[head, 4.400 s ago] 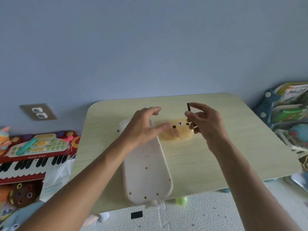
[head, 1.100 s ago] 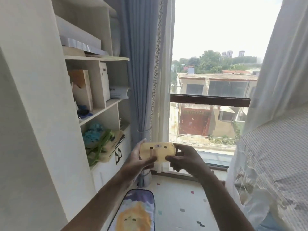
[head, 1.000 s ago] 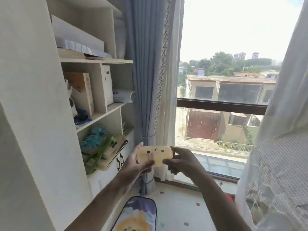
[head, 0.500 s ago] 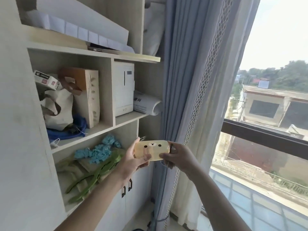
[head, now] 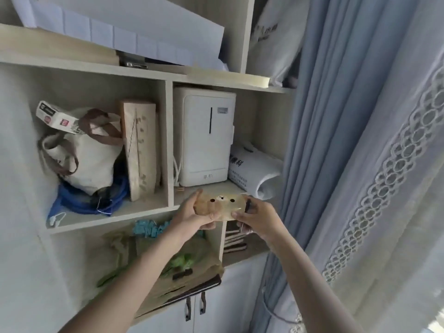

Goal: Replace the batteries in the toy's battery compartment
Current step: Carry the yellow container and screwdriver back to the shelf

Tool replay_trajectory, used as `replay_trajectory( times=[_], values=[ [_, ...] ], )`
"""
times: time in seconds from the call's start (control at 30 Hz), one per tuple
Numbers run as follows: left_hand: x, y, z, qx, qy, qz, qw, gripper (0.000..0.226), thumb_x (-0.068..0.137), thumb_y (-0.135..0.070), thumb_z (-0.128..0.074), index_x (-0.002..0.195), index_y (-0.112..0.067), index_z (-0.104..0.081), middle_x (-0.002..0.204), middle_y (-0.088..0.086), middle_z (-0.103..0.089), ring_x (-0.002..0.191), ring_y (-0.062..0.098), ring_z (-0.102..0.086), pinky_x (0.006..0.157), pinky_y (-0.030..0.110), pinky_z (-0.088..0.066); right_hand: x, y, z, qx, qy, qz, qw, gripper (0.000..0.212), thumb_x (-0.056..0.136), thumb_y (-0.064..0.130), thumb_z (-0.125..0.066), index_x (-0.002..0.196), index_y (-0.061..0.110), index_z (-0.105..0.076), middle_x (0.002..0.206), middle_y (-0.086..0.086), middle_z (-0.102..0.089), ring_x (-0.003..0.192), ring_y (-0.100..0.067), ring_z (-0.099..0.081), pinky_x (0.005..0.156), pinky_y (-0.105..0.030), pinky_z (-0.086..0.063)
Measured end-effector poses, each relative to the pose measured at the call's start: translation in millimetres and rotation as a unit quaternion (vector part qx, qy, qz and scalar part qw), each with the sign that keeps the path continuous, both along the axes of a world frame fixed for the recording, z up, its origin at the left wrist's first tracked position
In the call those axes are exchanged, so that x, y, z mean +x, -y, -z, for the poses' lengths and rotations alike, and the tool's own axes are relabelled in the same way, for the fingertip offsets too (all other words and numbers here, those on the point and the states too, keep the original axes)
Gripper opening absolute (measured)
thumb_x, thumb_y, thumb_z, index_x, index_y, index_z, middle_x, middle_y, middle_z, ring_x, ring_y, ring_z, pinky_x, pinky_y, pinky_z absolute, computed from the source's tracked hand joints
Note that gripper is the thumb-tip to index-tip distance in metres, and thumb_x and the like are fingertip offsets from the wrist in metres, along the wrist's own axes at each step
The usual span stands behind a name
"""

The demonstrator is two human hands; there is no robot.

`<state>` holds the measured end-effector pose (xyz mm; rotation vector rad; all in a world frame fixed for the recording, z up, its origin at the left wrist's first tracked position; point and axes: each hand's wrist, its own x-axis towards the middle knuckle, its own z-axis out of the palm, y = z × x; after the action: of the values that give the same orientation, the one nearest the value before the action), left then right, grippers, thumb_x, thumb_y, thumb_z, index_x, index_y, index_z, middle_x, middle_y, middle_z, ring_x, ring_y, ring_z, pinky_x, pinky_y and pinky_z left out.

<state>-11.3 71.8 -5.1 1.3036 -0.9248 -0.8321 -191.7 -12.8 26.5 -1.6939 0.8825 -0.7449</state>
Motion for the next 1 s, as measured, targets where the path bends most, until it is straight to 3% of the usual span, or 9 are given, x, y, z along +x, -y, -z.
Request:
replay_trajectory(
  times=[0.13, 0.23, 0.33, 0.47, 0.57, 0.67, 0.83, 0.93, 1.0],
  values=[
    [18.2, 27.6, -10.3, 0.021, 0.029, -0.094, 0.995, 0.087, 0.074, -0.007, -0.086, 0.147, -0.021, -0.042, 0.141, 0.007, -0.05, 0.104, 0.026, -0.071, 0.071, 0.032, -0.065, 34.0, 54.2, -6.1, 0.039, 0.002, -0.051, 0.998, 0.05, 0.084, 0.002, -0.078, 0.129, 0.004, -0.059, 0.076, -0.02, -0.066, 0.058, -0.02, -0.057, 0.059, -0.033, -0.056],
    [30.7, 47.2, -12.0, 0.049, 0.081, -0.167, 0.981, 0.066, 0.076, -0.015, -0.086, 0.128, -0.017, -0.046, 0.126, 0.005, -0.059, 0.098, 0.024, -0.072, 0.07, 0.035, -0.065, 66.0, 92.2, -5.3, 0.06, -0.003, -0.086, 0.995, 0.064, 0.082, 0.002, -0.08, 0.14, 0.009, -0.054, 0.072, -0.013, -0.063, 0.05, -0.013, -0.056, 0.05, -0.023, -0.054],
    [44.2, 68.4, -6.1, 0.083, 0.152, -0.214, 0.961, 0.055, 0.077, -0.029, -0.085, 0.116, -0.023, -0.047, 0.109, -0.009, -0.061, 0.095, 0.015, -0.067, 0.064, 0.029, -0.061, 94.5, 122.5, -0.7, 0.059, -0.012, -0.104, 0.993, 0.069, 0.079, 0.001, -0.082, 0.142, 0.012, -0.055, 0.083, -0.01, -0.062, 0.058, -0.015, -0.062, 0.052, -0.021, -0.06],
    [61.6, 93.2, 10.4, 0.116, 0.222, -0.253, 0.934, 0.059, 0.075, -0.041, -0.084, 0.117, -0.02, -0.05, 0.103, -0.014, -0.062, 0.096, 0.012, -0.065, 0.077, 0.028, -0.056, 115.8, 154.3, 6.1, 0.054, -0.034, -0.129, 0.99, 0.068, 0.079, -0.001, -0.081, 0.14, 0.017, -0.055, 0.082, -0.002, -0.057, 0.054, -0.014, -0.061, 0.053, -0.02, -0.06],
    [67.1, 101.0, 19.1, 0.129, 0.242, -0.257, 0.927, 0.052, 0.077, -0.041, -0.082, 0.114, -0.018, -0.053, 0.106, -0.007, -0.065, 0.095, 0.01, -0.064, 0.074, 0.023, -0.052, 119.1, 172.2, 13.4, 0.039, -0.075, -0.147, 0.986, 0.045, 0.081, -0.003, -0.078, 0.123, 0.005, -0.066, 0.087, -0.01, -0.068, 0.063, -0.017, -0.067, 0.06, -0.021, -0.061],
    [72.0, 106.2, 21.4, 0.155, 0.292, -0.256, 0.908, 0.043, 0.083, -0.042, -0.076, 0.113, -0.017, -0.057, 0.117, -0.001, -0.055, 0.095, 0.009, -0.054, 0.072, 0.018, -0.04, 121.8, 187.6, 18.7, 0.041, -0.107, -0.147, 0.982, 0.038, 0.081, 0.002, -0.08, 0.114, -0.01, -0.067, 0.103, -0.025, -0.074, 0.082, -0.025, -0.073, 0.08, -0.036, -0.063],
    [78.4, 110.8, 25.9, 0.172, 0.313, -0.24, 0.903, 0.039, 0.09, -0.04, -0.069, 0.117, -0.013, -0.06, 0.126, 0.001, -0.046, 0.084, -0.007, -0.042, 0.067, 0.006, -0.037, 129.0, 201.3, 25.8, 0.026, -0.151, -0.152, 0.977, 0.013, 0.077, 0.003, -0.083, 0.082, 0.001, -0.071, 0.074, -0.012, -0.069, 0.06, -0.017, -0.067, 0.062, -0.023, -0.061],
    [80.3, 112.8, 26.2, 0.163, 0.315, -0.248, 0.902, 0.04, 0.089, -0.04, -0.07, 0.119, -0.017, -0.059, 0.128, 0.003, -0.049, 0.101, 0.007, -0.052, 0.083, 0.016, -0.043, 131.3, 202.8, 26.0, 0.027, -0.151, -0.157, 0.976, 0.021, 0.074, 0.003, -0.086, 0.091, -0.003, -0.075, 0.089, -0.016, -0.076, 0.076, -0.025, -0.076, 0.075, -0.028, -0.064],
    [79.5, 113.1, 26.5, 0.164, 0.304, -0.253, 0.904, 0.042, 0.087, -0.042, -0.071, 0.12, -0.019, -0.059, 0.128, 0.002, -0.049, 0.107, 0.016, -0.055, 0.091, 0.032, -0.053, 132.0, 203.3, 26.3, 0.021, -0.151, -0.152, 0.977, 0.036, 0.071, 0.005, -0.088, 0.102, -0.008, -0.074, 0.101, -0.019, -0.077, 0.08, -0.023, -0.078, 0.078, -0.029, -0.063]
  ],
)
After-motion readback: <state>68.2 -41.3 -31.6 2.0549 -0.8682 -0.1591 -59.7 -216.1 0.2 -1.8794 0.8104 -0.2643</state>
